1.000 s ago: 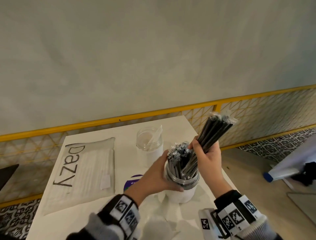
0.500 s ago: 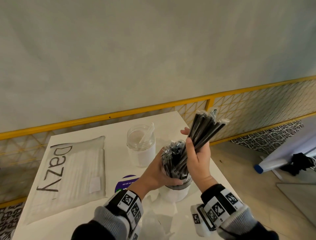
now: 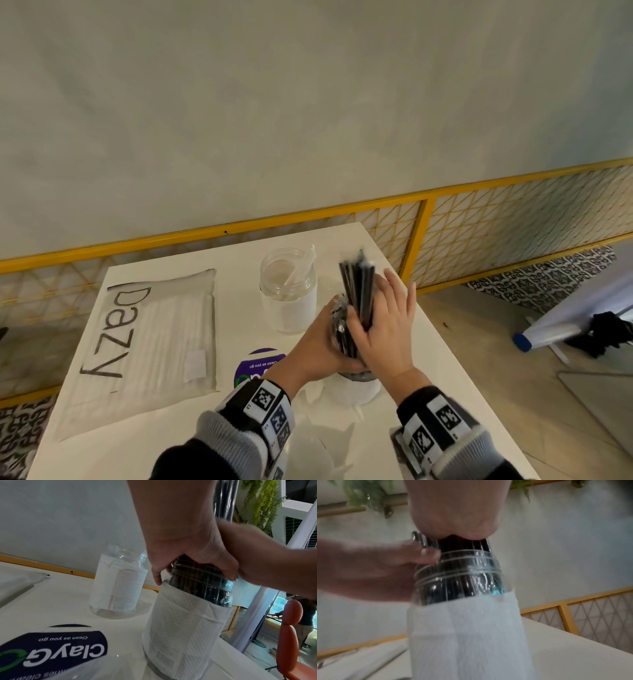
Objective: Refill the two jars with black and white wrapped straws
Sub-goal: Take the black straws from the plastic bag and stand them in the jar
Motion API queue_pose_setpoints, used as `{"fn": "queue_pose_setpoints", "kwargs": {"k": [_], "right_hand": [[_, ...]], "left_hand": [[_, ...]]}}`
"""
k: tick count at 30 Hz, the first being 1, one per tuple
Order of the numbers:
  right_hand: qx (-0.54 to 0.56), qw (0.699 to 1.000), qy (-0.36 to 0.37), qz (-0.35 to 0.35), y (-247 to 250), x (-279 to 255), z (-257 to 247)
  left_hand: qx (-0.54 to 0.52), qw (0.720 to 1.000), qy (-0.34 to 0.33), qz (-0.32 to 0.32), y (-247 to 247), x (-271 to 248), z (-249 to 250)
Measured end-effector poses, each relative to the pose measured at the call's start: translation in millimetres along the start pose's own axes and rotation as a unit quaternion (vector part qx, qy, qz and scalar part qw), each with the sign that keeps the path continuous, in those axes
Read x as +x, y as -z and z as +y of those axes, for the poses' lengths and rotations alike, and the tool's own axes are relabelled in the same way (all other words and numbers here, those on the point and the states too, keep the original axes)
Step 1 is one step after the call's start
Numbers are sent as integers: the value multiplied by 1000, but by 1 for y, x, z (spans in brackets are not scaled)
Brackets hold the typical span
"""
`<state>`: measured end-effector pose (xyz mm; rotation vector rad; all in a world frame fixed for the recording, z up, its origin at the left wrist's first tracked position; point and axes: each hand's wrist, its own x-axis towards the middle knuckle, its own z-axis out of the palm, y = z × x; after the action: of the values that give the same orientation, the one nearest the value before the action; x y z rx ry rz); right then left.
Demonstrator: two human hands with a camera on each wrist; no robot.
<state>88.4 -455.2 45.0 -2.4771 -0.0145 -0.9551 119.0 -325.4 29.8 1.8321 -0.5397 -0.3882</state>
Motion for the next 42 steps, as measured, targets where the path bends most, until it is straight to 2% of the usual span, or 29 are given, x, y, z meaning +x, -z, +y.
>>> {"fn": "queue_pose_setpoints", "kwargs": {"k": [2,7,9,12,13,16,19,21,26,27,29,31,32,38,42], "right_hand": [[-9,1000,-12,-20,0,-16,4],[167,984,-55,-25,25,-4,-7],[191,982,-12,6,38,17,-19],[156,982,106,0,41,42,-24],[141,982,126,-12,37,43,-24],[105,987,120,-34,16,22,-17],[33,990,137,-28,4,-16,0],[15,990,131,-40,6,-30,7],[-3,992,114,-59,27,-5,-10],[-10,993,95,-69,28,6,-16],[-47,987,43,-148,26,22,-24],[-113,962,2,-249,18,26,-26],[-138,952,-4,-275,15,24,-25],[-186,958,19,-217,17,14,-16],[-163,974,13,-157,36,6,1]], "left_hand": [[10,1000,-9,-1,-1,2,2],[-12,999,-29,-10,-2,3,1],[-14,1000,-7,-1,-2,1,-5],[-9,1000,24,-3,-2,1,-11],[-1,1000,28,-1,-3,2,-11],[21,1000,18,1,-4,7,-11],[35,999,-26,3,-4,9,-9],[23,999,-22,6,-2,7,-9],[22,1000,-5,3,-6,7,-7],[15,1000,-10,0,-6,7,-7],[0,1000,-12,-2,-6,6,-10],[-19,1000,4,15,-7,3,-14],[-30,999,3,20,-7,2,-16],[-2,999,-48,-15,-15,1,-2],[1,998,-61,-25,-43,2,7]]}}
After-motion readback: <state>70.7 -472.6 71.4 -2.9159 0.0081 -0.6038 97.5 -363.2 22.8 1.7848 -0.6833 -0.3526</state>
